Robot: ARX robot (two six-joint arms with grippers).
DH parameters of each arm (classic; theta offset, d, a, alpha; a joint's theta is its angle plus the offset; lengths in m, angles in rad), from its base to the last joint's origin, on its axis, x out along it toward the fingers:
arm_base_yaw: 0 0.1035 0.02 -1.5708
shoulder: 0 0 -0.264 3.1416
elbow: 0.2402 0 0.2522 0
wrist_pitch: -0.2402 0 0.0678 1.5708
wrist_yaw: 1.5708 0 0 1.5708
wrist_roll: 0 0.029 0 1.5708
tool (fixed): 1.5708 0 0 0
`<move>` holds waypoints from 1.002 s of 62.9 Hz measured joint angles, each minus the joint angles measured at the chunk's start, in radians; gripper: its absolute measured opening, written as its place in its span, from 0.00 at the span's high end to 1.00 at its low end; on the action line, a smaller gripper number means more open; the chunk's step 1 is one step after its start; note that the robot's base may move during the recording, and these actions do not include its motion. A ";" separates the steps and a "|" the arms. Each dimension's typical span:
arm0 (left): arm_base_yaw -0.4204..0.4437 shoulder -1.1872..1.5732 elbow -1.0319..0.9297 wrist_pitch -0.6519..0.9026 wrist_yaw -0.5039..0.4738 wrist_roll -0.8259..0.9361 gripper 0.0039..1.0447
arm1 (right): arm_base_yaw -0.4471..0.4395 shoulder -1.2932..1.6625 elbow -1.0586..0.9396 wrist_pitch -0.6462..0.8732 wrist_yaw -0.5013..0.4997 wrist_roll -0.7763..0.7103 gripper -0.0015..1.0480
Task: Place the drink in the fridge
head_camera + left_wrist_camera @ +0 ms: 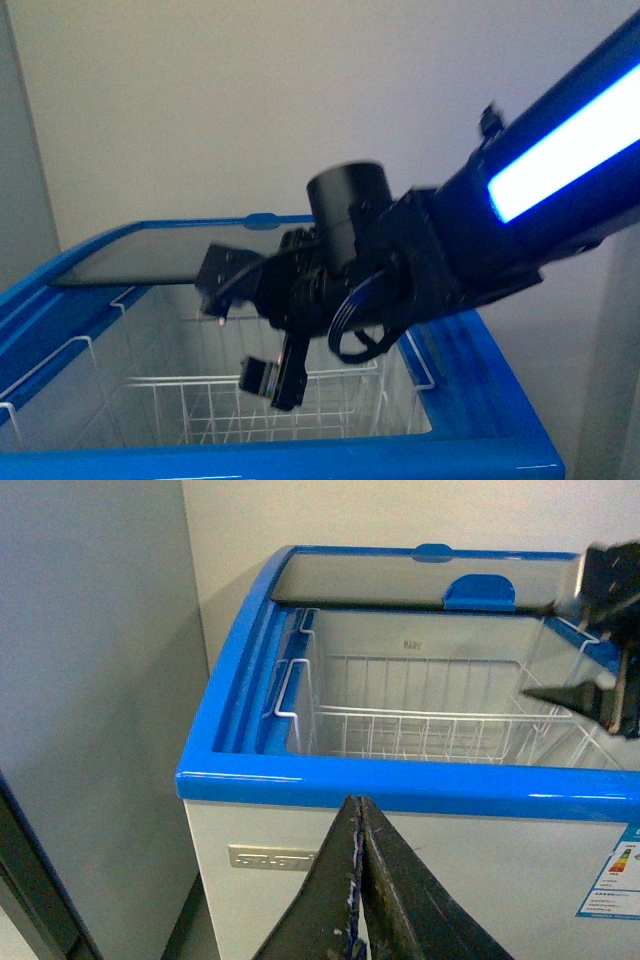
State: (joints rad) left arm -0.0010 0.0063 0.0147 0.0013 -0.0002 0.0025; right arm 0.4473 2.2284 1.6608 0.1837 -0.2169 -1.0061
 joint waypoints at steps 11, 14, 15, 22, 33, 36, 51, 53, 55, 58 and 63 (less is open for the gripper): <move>0.000 0.000 0.000 0.000 0.000 0.000 0.98 | -0.056 -0.279 -0.163 0.010 -0.029 0.165 0.07; 0.000 0.000 0.000 0.000 0.000 0.000 0.98 | -0.098 -0.374 -0.220 0.030 0.026 0.263 0.07; 0.000 0.000 0.000 0.000 0.000 0.000 0.98 | -0.111 -0.402 -0.236 0.034 0.047 0.287 0.07; 0.000 0.000 0.000 0.000 0.000 0.000 0.98 | -0.192 -0.570 -0.349 0.050 0.154 0.478 0.07; 0.000 0.000 0.000 0.000 0.000 0.000 0.98 | -0.317 -1.022 -0.717 -0.108 0.285 0.862 0.07; 0.000 0.000 0.000 0.000 0.000 0.000 0.98 | -0.329 -1.138 -0.814 -0.152 0.291 0.932 0.07; 0.000 0.000 0.000 0.000 0.000 0.000 0.98 | -0.228 -1.771 -1.235 -0.266 0.443 1.027 0.24; 0.000 0.000 0.000 0.000 0.000 0.000 0.98 | -0.224 -1.848 -1.283 -0.267 0.429 1.020 0.29; 0.000 0.000 0.000 0.000 -0.001 0.000 0.98 | -0.231 -1.924 -1.320 -0.267 0.422 1.016 0.34; 0.000 0.000 0.000 0.000 0.000 0.000 0.98 | -0.243 -1.987 -1.342 -0.258 0.410 1.014 0.41; 0.000 -0.002 0.000 0.000 0.000 0.000 0.98 | -0.271 -2.024 -1.377 -0.246 0.392 1.013 0.52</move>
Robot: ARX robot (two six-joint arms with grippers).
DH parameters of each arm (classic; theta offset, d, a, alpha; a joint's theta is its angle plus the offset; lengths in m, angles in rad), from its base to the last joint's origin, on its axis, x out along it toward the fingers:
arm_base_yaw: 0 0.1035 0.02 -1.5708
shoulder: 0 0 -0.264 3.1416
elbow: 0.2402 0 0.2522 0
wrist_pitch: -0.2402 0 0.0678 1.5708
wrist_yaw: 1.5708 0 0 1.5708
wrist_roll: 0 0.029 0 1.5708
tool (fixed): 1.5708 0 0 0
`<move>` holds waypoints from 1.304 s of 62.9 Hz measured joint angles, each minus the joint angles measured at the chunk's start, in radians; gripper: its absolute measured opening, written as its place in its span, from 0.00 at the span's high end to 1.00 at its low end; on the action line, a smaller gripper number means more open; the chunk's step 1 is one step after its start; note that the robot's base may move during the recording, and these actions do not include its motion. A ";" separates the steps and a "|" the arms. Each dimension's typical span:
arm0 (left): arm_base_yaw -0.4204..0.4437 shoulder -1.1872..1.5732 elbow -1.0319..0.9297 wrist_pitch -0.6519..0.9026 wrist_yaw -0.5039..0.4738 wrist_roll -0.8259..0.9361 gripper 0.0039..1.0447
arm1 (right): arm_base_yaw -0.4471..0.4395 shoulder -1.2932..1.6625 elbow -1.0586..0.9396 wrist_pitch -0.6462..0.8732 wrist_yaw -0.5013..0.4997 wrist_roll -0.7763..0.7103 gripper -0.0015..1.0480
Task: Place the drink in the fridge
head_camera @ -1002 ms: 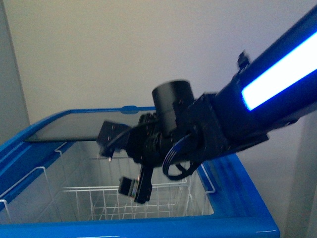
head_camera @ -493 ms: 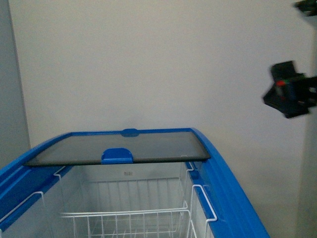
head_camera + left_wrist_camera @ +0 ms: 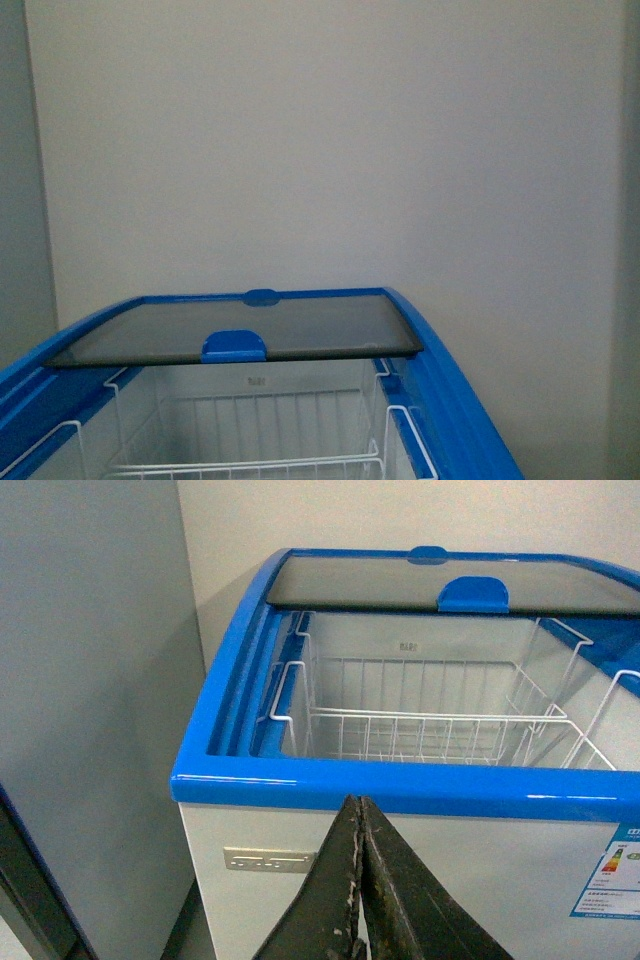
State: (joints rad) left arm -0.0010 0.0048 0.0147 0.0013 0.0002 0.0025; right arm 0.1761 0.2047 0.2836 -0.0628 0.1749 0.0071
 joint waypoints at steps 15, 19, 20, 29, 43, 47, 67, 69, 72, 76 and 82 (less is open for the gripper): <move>0.000 0.000 0.000 0.000 -0.001 0.000 0.98 | -0.164 -0.053 -0.095 0.016 -0.163 -0.003 0.85; 0.000 0.000 0.000 0.000 0.000 0.000 0.98 | -0.169 -0.066 -0.110 0.024 -0.171 -0.004 0.95; 0.000 0.000 0.000 0.000 0.000 0.000 0.98 | -0.170 -0.071 -0.116 0.026 -0.172 -0.004 0.98; 0.000 0.000 0.000 0.000 0.000 0.000 0.98 | -0.172 -0.096 -0.157 0.037 -0.173 -0.005 0.97; 0.000 0.000 0.000 0.000 0.000 0.000 0.98 | -0.173 -0.122 -0.195 0.046 -0.173 -0.005 0.97; 0.000 0.000 0.000 0.000 0.000 0.000 0.98 | -0.173 -0.130 -0.202 0.048 -0.173 -0.005 0.97; 0.000 0.000 0.000 0.000 0.000 0.000 0.98 | -0.173 -0.174 -0.248 0.058 -0.173 -0.005 0.97; 0.000 0.000 0.000 0.000 -0.001 0.000 0.98 | -0.174 -0.191 -0.268 0.058 -0.173 -0.005 0.97; 0.000 0.000 0.000 0.000 0.001 0.000 0.98 | -0.174 -0.194 -0.267 0.060 -0.175 -0.005 0.97; 0.000 0.000 0.000 0.000 0.000 0.000 0.98 | -0.174 -0.196 -0.267 0.060 -0.175 -0.005 0.97; 0.000 0.000 0.000 0.000 -0.001 0.000 0.98 | -0.174 -0.198 -0.267 0.060 -0.175 -0.005 0.97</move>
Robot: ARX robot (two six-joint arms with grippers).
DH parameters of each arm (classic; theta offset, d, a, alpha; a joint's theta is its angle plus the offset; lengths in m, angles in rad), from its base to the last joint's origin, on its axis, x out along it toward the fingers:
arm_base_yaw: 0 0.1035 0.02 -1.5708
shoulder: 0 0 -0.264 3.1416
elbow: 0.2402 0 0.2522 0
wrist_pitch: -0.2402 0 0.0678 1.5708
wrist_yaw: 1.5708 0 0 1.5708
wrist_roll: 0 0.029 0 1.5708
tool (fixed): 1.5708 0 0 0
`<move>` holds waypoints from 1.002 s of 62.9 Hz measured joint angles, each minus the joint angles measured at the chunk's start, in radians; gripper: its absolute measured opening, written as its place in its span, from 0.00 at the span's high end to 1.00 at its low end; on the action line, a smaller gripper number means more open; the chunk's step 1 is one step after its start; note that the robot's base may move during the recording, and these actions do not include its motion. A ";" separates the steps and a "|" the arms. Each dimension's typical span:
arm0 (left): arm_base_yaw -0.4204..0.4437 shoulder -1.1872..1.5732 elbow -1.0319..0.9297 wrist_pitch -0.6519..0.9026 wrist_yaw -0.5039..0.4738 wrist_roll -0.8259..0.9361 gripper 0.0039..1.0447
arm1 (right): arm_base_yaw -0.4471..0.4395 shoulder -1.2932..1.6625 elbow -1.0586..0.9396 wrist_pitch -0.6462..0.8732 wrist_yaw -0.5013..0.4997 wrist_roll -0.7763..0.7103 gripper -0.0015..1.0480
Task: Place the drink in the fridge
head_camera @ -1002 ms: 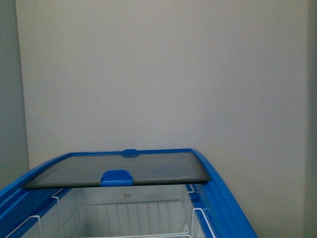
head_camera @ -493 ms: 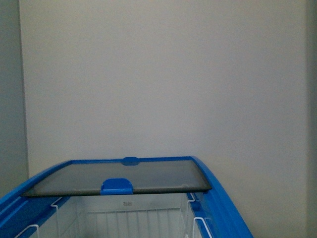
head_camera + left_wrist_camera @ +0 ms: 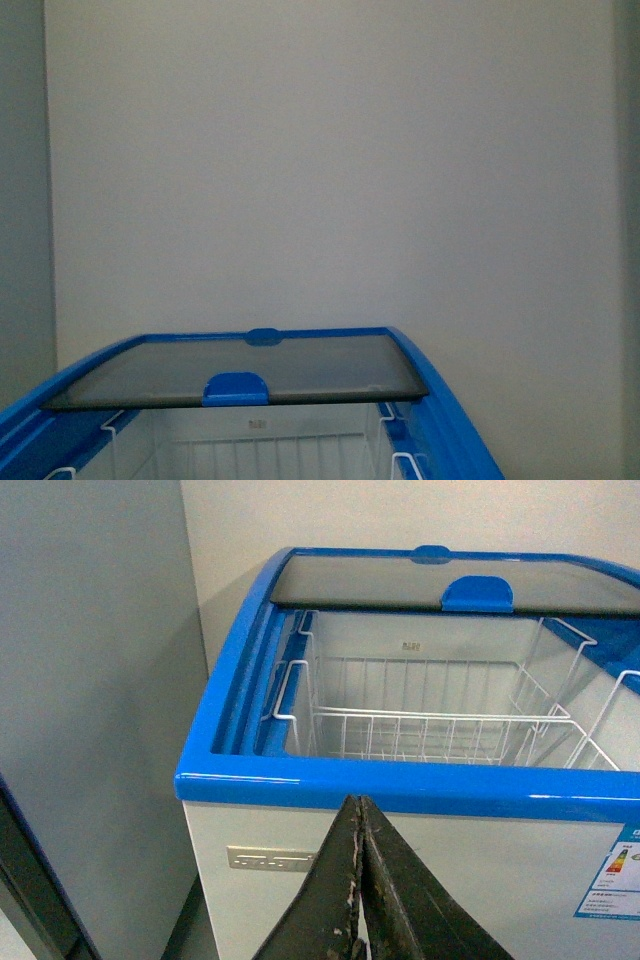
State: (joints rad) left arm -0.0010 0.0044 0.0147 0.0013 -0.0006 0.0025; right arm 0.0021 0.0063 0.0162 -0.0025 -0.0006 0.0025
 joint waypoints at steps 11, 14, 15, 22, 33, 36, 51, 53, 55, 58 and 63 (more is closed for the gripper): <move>0.000 0.000 0.000 0.000 0.000 0.000 0.78 | 0.000 0.000 0.000 0.000 0.000 -0.002 0.75; 0.000 0.000 0.000 0.000 0.000 0.000 0.68 | 0.000 0.000 0.000 0.000 0.000 -0.002 0.66; 0.000 0.000 0.000 0.000 0.000 0.000 0.64 | 0.000 0.000 0.000 0.000 0.000 -0.002 0.61; 0.000 0.000 0.000 0.000 0.000 0.000 0.42 | 0.000 0.000 0.000 0.000 0.000 -0.002 0.40; 0.000 0.000 0.000 0.000 0.000 0.000 0.09 | 0.000 0.000 0.000 0.000 0.000 -0.002 0.10; 0.000 0.000 0.000 0.000 0.000 0.000 0.06 | 0.000 0.000 0.000 0.000 0.000 0.000 0.06; 0.000 0.000 0.000 0.000 0.000 0.000 0.08 | 0.000 0.000 0.000 0.000 0.000 -0.001 0.07; 0.000 0.000 0.000 0.000 0.000 0.000 0.08 | 0.000 -0.001 0.000 0.000 0.000 -0.001 0.07; 0.000 0.000 0.000 0.000 0.000 0.000 0.08 | 0.000 -0.001 0.000 0.000 0.000 -0.001 0.07; 0.000 0.000 0.000 0.000 0.000 0.000 0.08 | 0.000 -0.001 0.000 0.000 0.000 -0.001 0.07; 0.000 0.000 0.000 0.000 0.000 0.000 0.08 | 0.000 -0.001 0.000 0.000 0.000 -0.001 0.07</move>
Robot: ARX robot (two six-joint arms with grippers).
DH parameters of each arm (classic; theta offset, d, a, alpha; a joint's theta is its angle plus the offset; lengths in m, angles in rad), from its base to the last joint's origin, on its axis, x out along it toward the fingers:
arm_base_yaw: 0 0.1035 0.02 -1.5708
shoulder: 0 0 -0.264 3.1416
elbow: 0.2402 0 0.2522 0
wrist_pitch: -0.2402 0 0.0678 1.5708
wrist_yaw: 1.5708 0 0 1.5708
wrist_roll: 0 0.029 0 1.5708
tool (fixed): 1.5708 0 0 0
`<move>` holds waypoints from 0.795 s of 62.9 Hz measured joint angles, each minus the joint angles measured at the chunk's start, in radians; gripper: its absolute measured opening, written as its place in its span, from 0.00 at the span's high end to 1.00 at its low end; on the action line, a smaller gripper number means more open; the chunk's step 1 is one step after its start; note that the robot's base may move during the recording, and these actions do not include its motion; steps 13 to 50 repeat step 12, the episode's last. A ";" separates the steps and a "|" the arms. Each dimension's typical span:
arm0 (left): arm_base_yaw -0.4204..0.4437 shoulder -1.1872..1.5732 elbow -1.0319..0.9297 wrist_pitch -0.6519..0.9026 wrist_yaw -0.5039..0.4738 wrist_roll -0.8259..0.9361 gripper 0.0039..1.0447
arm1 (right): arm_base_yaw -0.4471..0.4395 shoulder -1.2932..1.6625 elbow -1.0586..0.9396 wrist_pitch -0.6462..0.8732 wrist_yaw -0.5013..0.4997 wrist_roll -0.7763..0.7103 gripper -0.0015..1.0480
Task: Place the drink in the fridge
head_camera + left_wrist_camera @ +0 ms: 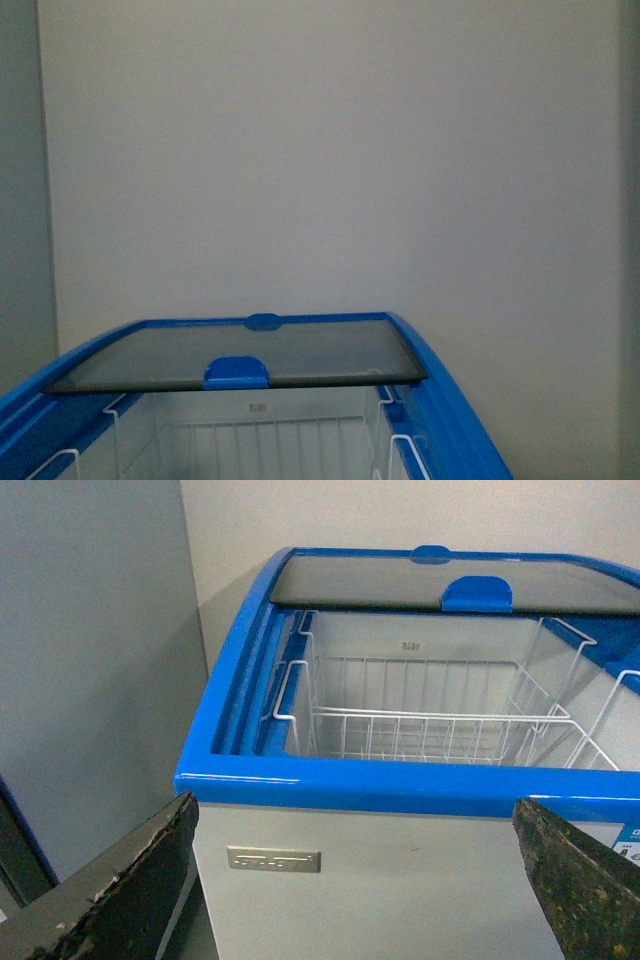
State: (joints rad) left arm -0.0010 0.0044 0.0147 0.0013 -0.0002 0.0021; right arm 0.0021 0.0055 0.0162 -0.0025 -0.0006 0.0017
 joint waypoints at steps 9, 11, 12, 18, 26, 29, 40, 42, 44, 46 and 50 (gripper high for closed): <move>0.000 0.000 0.000 0.000 0.000 0.000 0.08 | 0.000 0.000 0.000 0.000 0.000 0.000 0.07; 0.000 0.000 0.000 0.000 0.000 0.000 0.08 | 0.000 0.000 0.000 0.000 0.000 0.000 0.07; 0.000 0.000 0.000 0.000 0.000 0.000 0.08 | 0.000 0.000 0.000 0.000 0.000 0.000 0.07; 0.000 0.000 0.000 0.000 0.000 0.000 0.08 | 0.000 0.000 0.000 0.000 0.000 0.000 0.07; 0.000 0.000 0.000 0.000 0.000 0.000 0.08 | 0.000 0.000 0.000 0.000 0.000 0.000 0.07; 0.000 0.000 0.000 0.000 0.000 0.000 0.08 | 0.000 0.000 0.000 0.000 0.000 0.000 0.07; 0.000 0.000 0.000 0.000 0.000 0.000 0.08 | 0.000 0.000 0.000 0.000 0.000 0.000 0.07; 0.000 0.000 0.000 0.000 0.000 0.000 0.08 | 0.000 0.000 0.000 0.000 0.000 0.000 0.07; 0.000 0.000 0.000 0.000 0.000 0.000 0.08 | 0.000 0.000 0.000 0.000 0.000 0.000 0.07; 0.000 0.000 0.000 0.000 0.000 0.000 0.08 | 0.000 0.000 0.000 0.000 0.000 0.000 0.07; 0.000 0.000 0.000 0.000 0.000 0.000 0.08 | 0.000 0.000 0.000 0.000 0.000 0.000 0.07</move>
